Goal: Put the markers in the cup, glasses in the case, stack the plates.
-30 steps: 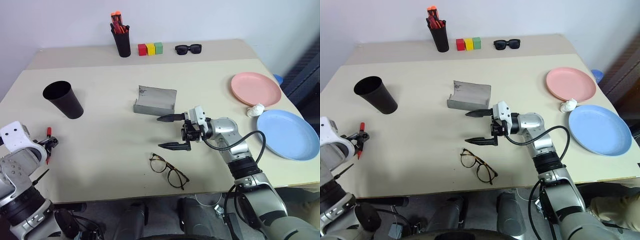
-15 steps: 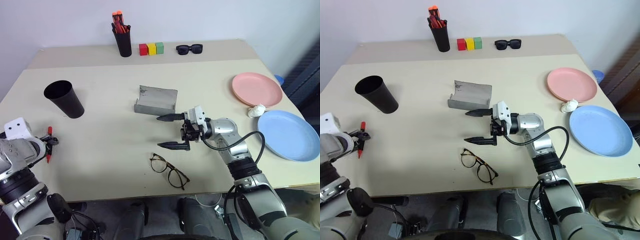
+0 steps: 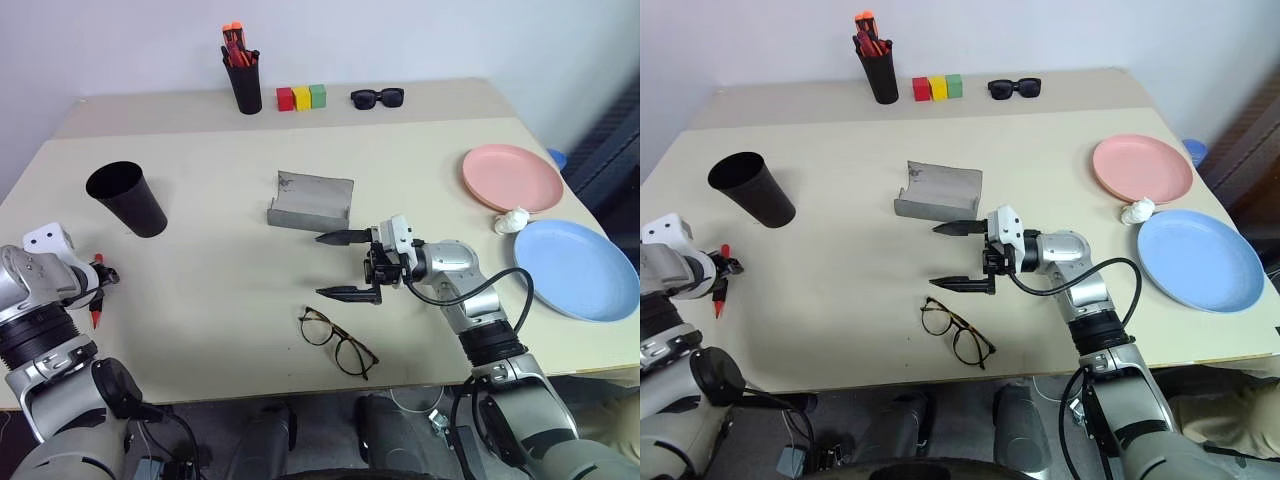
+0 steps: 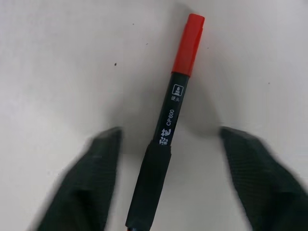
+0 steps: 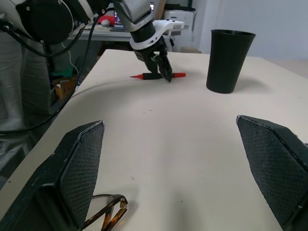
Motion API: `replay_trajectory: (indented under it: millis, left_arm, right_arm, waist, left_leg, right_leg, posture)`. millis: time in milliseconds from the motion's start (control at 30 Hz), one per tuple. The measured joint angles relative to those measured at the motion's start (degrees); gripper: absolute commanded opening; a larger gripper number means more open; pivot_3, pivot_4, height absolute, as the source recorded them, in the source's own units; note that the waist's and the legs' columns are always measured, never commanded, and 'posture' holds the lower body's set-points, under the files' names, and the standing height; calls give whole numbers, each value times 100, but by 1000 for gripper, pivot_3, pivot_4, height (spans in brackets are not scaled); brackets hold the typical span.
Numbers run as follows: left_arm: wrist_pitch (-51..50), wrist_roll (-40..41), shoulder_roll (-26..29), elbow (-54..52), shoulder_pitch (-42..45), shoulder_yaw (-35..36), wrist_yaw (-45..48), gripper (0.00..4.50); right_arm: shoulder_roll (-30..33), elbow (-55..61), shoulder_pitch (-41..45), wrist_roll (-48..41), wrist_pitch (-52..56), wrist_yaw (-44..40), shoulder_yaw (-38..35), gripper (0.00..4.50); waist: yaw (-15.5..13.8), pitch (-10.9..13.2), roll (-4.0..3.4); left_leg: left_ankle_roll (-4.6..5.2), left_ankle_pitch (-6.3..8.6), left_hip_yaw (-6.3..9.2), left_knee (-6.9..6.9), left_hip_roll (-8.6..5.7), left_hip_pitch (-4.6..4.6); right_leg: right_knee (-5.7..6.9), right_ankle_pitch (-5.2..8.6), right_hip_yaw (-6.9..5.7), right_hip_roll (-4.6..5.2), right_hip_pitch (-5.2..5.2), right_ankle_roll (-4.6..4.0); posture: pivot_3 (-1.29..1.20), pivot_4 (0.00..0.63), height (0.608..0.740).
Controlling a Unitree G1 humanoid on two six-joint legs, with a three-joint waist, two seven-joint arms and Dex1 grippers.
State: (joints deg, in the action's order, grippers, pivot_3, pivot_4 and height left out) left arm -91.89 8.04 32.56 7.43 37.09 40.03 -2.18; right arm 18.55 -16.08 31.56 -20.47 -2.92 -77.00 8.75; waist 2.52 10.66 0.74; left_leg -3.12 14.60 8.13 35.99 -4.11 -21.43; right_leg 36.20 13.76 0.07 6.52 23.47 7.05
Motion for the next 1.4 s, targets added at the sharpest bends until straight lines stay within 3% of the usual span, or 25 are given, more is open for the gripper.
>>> replay_trajectory:
  millis: [67, 100, 333, 533, 733, 833, 1067, 1200, 1400]
  left_arm:
    - [-11, -33, -13, 23, 39, -2, -2, 275]
    - [-11, -55, -14, 23, 50, 0, 3, 104]
    - [-10, 227, -147, -443, -221, -105, 313, 104]
    - [6, 1708, -209, -1459, -1050, -491, 649, 104]
    - [-7, 3499, -196, -1923, -1443, -806, 122, 104]
    - [-8, 3830, -363, -2234, -1398, -1118, 32, 104]
    - [1354, 3025, -192, -3146, -1085, -2437, 215, 104]
    - [2945, 2074, -290, -3180, -919, -3022, 119, 104]
    - [5148, 589, -374, -2980, -881, -3215, -310, 104]
  right_arm:
    - [16, 13, -20, 0, 3, 26, -5, 4500]
    - [19, 13, -36, 0, 4, 39, -5, 4500]
    - [25, 14, -72, -4, 4, 93, -5, 4500]
    - [57, 3, -64, -4, 1, 93, -13, 4500]
    - [67, -27, -59, -4, -17, 103, -36, 4500]
    - [67, -94, -58, -1, -41, 126, -46, 4500]
    - [52, -228, 21, -7, 51, 345, -121, 4500]
    - [24, -323, 106, -9, 130, 528, -173, 4500]
    - [-8, -507, 267, -10, 112, 640, -268, 4500]
  waist:
    - [5, 0, 0]
    - [3, 0, 0]
    - [-7, 0, 0]
    - [-43, 0, 0]
    - [-74, 0, 0]
    - [-112, 2, 3]
    - [-157, 3, 3]
    - [-157, 4, 4]
    - [-163, 4, 4]
  left_leg:
    - [0, 0, 0, -2, 0, 0]
    - [-1, 0, -1, -2, 0, 0]
    - [-1, 0, -1, -1, 0, -1]
    - [0, 0, 0, 3, -2, 0]
    - [0, 0, 1, 6, -2, -1]
    - [0, 0, 0, 8, -3, -4]
    - [-3, -2, -5, 4, -3, -4]
    - [-3, -2, -9, 1, -3, -6]
    - [-2, -2, -10, -3, -2, -8]
  right_leg:
    - [1, 0, 0, 0, 2, 0]
    - [1, 0, 0, 0, 2, 0]
    - [0, 0, 0, 4, 1, 0]
    - [0, 0, 1, 10, -3, 0]
    - [0, 0, 1, 11, -5, 0]
    - [-2, 0, 1, 9, -4, 0]
    - [-5, -1, 2, 6, -3, -3]
    - [-13, -1, 3, 6, -2, -3]
    - [-16, -1, 3, 6, 0, -3]
  posture:
    - [0, 150, 740]
    - [0, 150, 740]
    - [0, 150, 740]
    - [0, 150, 740]
    - [0, 150, 740]
    - [0, 150, 740]
    - [0, 150, 740]
    - [0, 150, 740]
    - [0, 150, 740]
